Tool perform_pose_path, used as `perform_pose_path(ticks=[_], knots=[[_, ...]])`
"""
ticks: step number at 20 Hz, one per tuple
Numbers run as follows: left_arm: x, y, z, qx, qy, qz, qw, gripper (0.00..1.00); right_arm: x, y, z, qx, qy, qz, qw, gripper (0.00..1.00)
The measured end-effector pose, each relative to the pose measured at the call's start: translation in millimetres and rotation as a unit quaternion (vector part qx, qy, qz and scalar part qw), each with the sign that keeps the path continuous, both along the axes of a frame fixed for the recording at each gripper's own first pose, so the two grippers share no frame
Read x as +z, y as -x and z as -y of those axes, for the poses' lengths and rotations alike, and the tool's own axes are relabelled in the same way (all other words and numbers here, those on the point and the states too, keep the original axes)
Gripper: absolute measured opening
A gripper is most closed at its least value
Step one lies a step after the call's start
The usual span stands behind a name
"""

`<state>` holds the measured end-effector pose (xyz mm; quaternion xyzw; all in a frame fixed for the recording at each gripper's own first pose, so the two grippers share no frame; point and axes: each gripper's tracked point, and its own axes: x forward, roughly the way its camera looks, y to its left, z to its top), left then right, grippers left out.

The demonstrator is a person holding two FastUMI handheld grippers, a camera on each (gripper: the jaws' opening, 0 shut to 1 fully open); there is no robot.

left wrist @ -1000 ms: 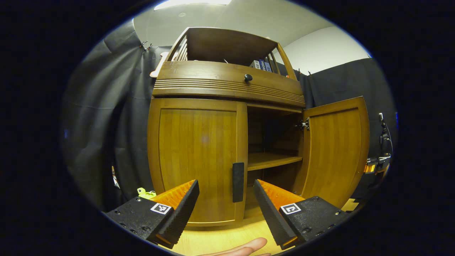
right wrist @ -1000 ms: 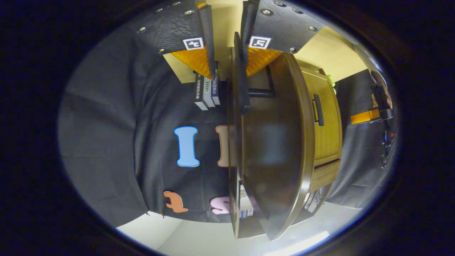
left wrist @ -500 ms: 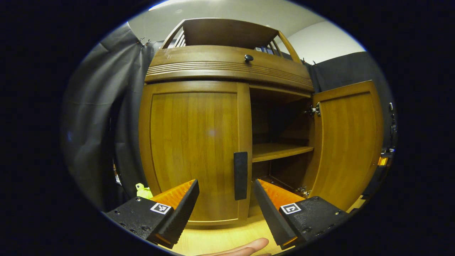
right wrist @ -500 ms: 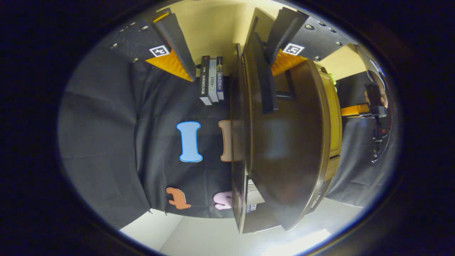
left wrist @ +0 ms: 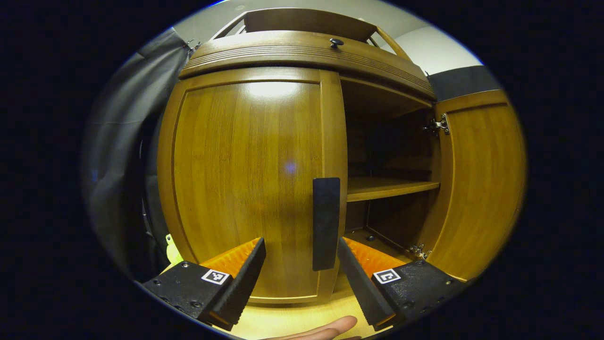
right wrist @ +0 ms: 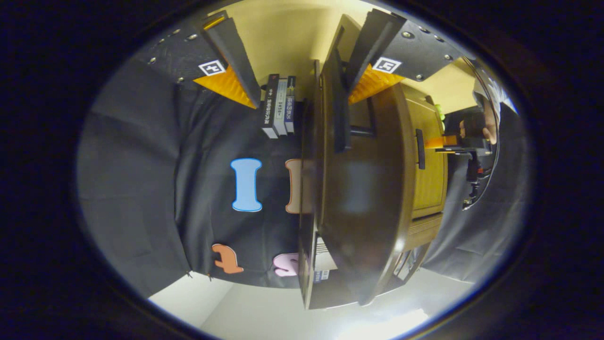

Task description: Open the right door of the double-door shoe cabinet with the right hand, and open the left door with the left hand.

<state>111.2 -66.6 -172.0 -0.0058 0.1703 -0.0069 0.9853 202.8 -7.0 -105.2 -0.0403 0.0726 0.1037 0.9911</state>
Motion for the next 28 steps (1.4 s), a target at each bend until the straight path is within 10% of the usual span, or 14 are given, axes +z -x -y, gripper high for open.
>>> perform_pose_path(ticks=[12,19,28], knots=[[16,-34,27,-0.027,0.019,0.107,0.994,0.90,28,106,-60,-0.014,-0.054,0.072,0.996,0.94],[-7,-37,32,-0.064,0.019,0.063,0.996,0.31,39,139,-112,0.010,-0.089,0.066,0.994,0.97],[18,-27,27,-0.062,0.038,0.052,0.996,0.31,50,159,-73,-0.061,-0.066,0.083,0.993,0.97]])
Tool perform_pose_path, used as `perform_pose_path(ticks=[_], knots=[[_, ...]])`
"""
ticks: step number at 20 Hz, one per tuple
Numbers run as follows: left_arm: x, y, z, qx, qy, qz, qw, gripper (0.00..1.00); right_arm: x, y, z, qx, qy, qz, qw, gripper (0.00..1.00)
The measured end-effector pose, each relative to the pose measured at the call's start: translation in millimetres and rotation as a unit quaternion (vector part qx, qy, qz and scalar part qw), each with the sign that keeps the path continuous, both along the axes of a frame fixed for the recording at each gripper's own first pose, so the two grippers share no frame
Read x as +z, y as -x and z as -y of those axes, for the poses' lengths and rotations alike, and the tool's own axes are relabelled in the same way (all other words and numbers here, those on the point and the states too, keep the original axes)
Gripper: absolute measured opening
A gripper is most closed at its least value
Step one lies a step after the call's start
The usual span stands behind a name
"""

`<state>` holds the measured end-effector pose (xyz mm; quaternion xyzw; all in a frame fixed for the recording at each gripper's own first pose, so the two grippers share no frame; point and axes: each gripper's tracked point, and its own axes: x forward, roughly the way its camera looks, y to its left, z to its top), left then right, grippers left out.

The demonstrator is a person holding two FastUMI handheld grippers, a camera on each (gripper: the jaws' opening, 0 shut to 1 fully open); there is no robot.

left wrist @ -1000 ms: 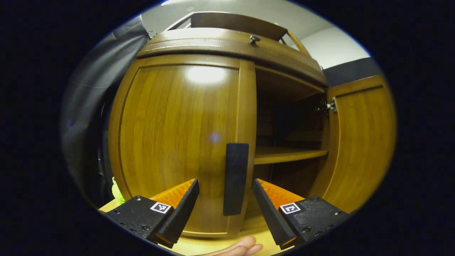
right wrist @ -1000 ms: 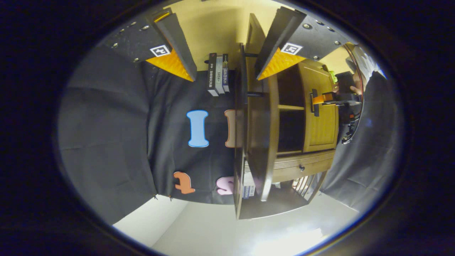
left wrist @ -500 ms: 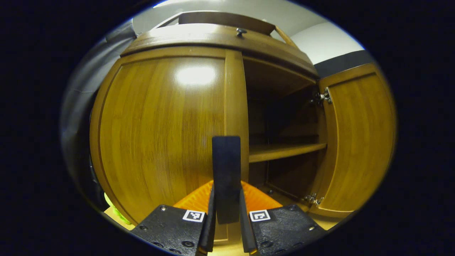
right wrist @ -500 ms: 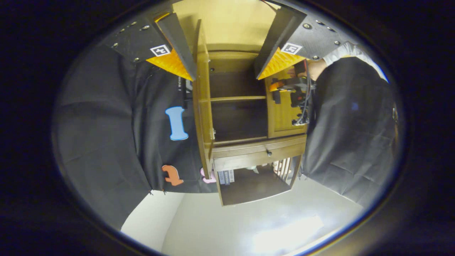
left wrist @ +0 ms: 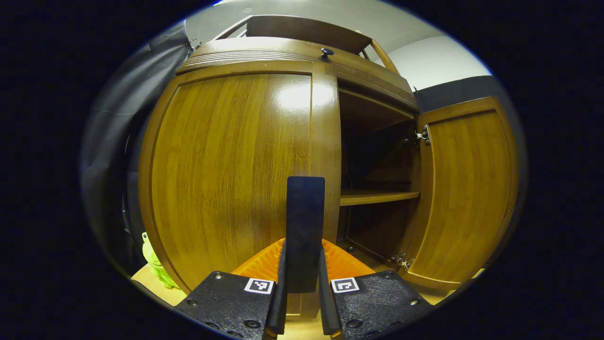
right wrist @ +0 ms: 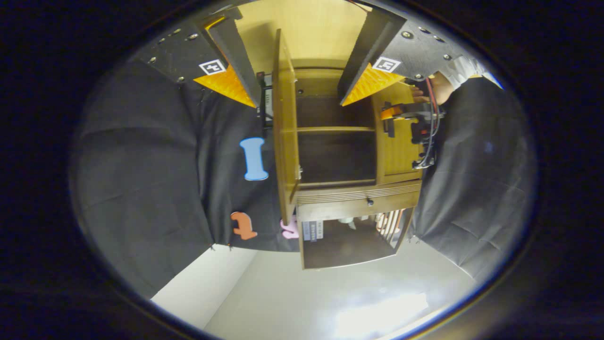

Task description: Open the right door of the double-door shoe cabinet with the right hand, and open the left door with the left hand.

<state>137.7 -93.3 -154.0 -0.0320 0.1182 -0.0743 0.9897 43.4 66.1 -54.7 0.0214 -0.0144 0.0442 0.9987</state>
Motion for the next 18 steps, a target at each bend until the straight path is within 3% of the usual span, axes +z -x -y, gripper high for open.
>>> perform_pose_path(ticks=[6,11,14,18], knots=[[8,34,-9,-0.010,-0.001,-0.013,1.000,0.30,8,12,11,0.016,-0.049,-0.018,0.999,0.94],[16,67,-24,-0.005,-0.006,-0.029,1.000,0.30,9,20,3,0.024,-0.036,-0.034,0.998,0.97],[24,84,-39,0.004,-0.013,-0.029,0.999,0.30,9,26,5,-0.008,-0.025,-0.032,0.999,0.94],[32,109,-58,0.019,-0.020,-0.035,0.999,0.30,18,42,-28,0.012,-0.029,-0.014,0.999,0.94]])
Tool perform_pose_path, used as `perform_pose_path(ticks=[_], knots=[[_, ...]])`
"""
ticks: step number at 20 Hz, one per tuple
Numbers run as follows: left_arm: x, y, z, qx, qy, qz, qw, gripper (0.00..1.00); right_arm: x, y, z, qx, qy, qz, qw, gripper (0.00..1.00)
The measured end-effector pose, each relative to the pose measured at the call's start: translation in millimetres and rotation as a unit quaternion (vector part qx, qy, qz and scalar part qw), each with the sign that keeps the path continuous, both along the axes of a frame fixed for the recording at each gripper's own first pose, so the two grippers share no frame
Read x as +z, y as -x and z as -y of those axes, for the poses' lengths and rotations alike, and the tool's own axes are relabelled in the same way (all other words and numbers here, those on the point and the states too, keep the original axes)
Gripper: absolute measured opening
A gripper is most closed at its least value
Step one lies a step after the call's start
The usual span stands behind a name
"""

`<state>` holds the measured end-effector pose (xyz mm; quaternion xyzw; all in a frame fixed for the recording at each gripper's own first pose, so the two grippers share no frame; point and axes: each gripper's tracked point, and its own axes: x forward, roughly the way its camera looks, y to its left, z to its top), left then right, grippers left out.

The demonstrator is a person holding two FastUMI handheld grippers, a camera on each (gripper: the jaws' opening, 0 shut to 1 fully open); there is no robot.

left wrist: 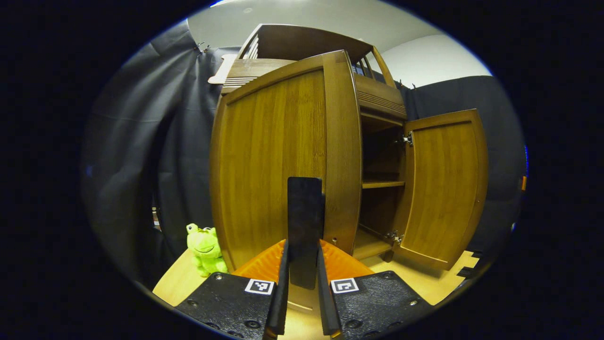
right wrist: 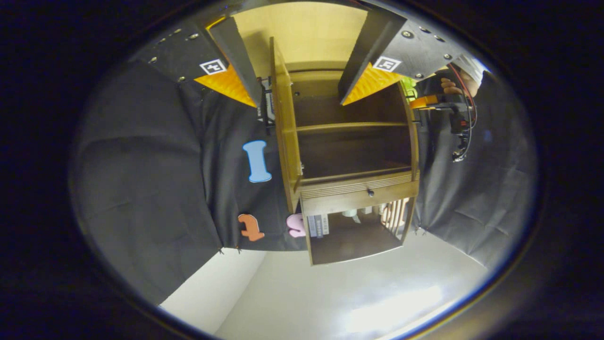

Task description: Open the right door of the double-door shoe cabinet with the right hand, and open the left door with the left hand.

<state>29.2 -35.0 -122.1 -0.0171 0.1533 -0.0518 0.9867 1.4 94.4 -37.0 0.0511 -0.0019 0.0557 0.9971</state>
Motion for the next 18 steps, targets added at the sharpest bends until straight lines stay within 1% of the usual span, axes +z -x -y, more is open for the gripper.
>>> perform_pose_path(ticks=[3,4,5,6,7,8,9,10,13,14,15,16,17,18], knots=[[6,14,-17,0.016,-0.009,-0.001,1.000,0.30,-8,9,-10,0.006,-0.007,0.000,1.000,0.97],[9,18,-25,0.025,-0.008,-0.001,1.000,0.29,-13,10,-15,0.009,-0.013,-0.009,1.000,0.94],[11,21,-31,0.033,-0.007,-0.001,0.999,0.29,-16,13,-25,0.021,-0.022,-0.015,0.999,0.96],[11,25,-36,0.041,-0.006,-0.003,0.999,0.27,-16,14,-37,0.038,-0.020,-0.014,0.999,0.97],[14,29,-40,0.048,-0.005,-0.002,0.999,0.27,-14,15,-44,0.044,-0.013,-0.012,0.999,0.97],[16,35,-43,0.051,-0.006,-0.003,0.999,0.26,-14,13,-47,0.045,-0.007,-0.012,0.999,0.94],[18,38,-47,0.053,-0.006,-0.004,0.999,0.26,-17,13,-52,0.051,-0.002,-0.013,0.999,0.94],[18,41,-51,0.056,-0.006,-0.005,0.998,0.24,-18,14,-61,0.061,-0.003,-0.017,0.998,0.96],[23,42,-73,0.081,-0.028,0.001,0.996,0.22,-18,17,-84,0.090,-0.011,-0.018,0.996,0.96],[25,44,-84,0.094,-0.041,0.004,0.995,0.21,-18,19,-85,0.092,-0.009,-0.017,0.996,0.94],[26,45,-95,0.106,-0.054,0.005,0.993,0.17,-15,20,-88,0.093,-0.008,-0.014,0.995,0.94],[29,50,-105,0.115,-0.061,0.007,0.992,0.17,-14,21,-92,0.098,-0.008,-0.011,0.995,0.96],[30,50,-117,0.125,-0.062,0.008,0.990,0.14,-13,21,-94,0.100,-0.010,-0.009,0.995,0.96],[31,51,-122,0.124,-0.050,0.009,0.991,0.11,-14,21,-95,0.100,-0.010,-0.010,0.995,0.96]])
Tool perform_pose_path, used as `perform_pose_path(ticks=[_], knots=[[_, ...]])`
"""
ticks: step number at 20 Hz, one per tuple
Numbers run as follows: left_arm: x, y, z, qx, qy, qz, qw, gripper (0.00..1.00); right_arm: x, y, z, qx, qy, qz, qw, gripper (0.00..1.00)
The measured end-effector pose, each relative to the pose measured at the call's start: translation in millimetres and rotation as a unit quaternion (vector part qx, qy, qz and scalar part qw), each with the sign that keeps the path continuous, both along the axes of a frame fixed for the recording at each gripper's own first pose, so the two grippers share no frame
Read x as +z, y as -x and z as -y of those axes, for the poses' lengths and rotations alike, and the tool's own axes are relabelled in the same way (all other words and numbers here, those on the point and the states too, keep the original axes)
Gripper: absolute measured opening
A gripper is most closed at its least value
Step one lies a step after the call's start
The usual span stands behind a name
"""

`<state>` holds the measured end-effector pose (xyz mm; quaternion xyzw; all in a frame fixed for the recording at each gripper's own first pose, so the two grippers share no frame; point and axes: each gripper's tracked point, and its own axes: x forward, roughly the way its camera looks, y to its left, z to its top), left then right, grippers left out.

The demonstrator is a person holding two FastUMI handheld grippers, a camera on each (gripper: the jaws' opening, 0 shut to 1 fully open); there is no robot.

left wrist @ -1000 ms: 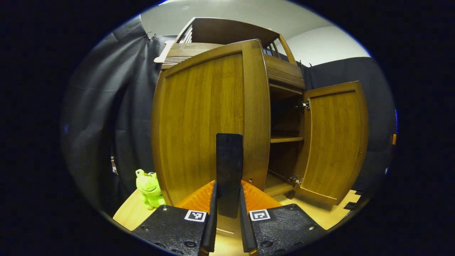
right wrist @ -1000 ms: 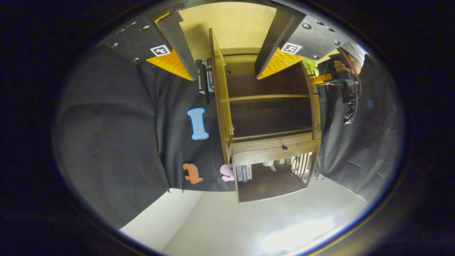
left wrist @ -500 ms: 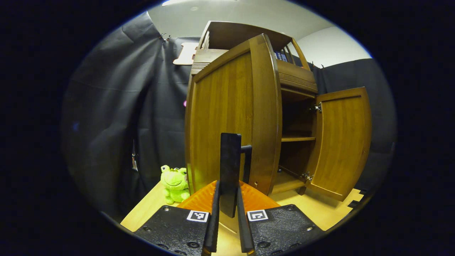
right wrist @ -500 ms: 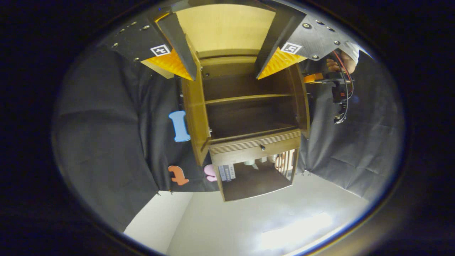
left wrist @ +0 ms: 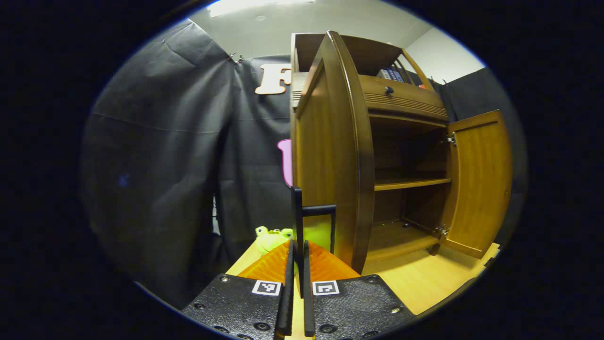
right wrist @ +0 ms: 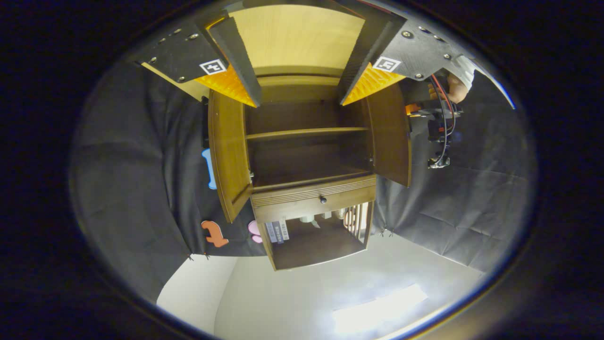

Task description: Open the right door of the double-door shoe cabinet with the right hand, and open the left door with the left hand.

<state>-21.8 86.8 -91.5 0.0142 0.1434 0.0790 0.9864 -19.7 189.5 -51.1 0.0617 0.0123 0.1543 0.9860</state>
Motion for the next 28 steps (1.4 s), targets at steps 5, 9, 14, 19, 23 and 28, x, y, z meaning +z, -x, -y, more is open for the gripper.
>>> perform_pose_path(ticks=[5,9,14,19,23,28], knots=[[-2,6,-17,-0.022,0.028,-0.005,0.999,0.00,-4,-5,-7,0.000,0.001,-0.006,1.000,0.96],[-2,6,-33,-0.047,0.043,-0.010,0.998,0.00,-7,-11,-11,-0.004,0.000,-0.008,1.000,0.96],[-2,8,-51,-0.075,0.069,-0.007,0.995,0.07,-12,-19,-17,-0.006,0.001,-0.018,1.000,0.96],[-3,23,-47,-0.086,0.087,-0.006,0.992,0.08,-22,-26,-14,-0.007,-0.013,-0.032,0.999,0.94],[11,34,-47,-0.079,0.075,0.007,0.994,0.03,-25,-28,-17,-0.023,-0.009,-0.033,0.999,1.00],[10,48,-49,-0.038,0.086,0.004,0.996,0.21,-32,-33,-18,-0.015,-0.005,-0.038,0.999,0.96]])
